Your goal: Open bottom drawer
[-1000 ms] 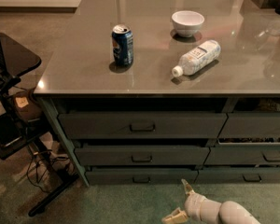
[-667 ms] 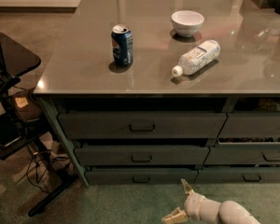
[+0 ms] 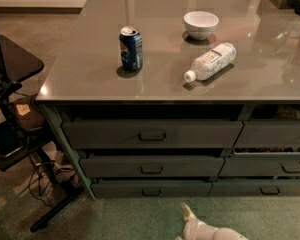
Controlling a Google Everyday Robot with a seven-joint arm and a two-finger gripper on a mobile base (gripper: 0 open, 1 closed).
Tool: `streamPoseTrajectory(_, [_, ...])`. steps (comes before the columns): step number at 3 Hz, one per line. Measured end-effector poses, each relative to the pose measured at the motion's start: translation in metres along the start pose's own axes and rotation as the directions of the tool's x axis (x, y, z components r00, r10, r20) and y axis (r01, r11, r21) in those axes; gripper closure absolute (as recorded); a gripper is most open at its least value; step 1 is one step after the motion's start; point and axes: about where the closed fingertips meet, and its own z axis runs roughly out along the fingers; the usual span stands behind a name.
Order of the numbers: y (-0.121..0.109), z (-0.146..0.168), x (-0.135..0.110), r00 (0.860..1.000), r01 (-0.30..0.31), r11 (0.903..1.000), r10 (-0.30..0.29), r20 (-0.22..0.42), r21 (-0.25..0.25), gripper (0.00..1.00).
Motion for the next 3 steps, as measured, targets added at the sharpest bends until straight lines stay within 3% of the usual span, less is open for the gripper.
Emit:
streamPoseTrajectory(1, [0.003, 0.017, 0.005, 0.998, 0.055, 0.9985, -0.055, -0.031, -0.003, 0.00])
streamPoseTrajectory(2, [0.002, 0.017, 0.004, 0.998, 0.055, 0.9985, -0.055, -0.030, -0.002, 0.00])
streamPoseTrajectory(3, [-0.020, 0.042, -0.003, 0.999, 0.032, 0.9995, -0.032, -0.007, 0.002, 0.00])
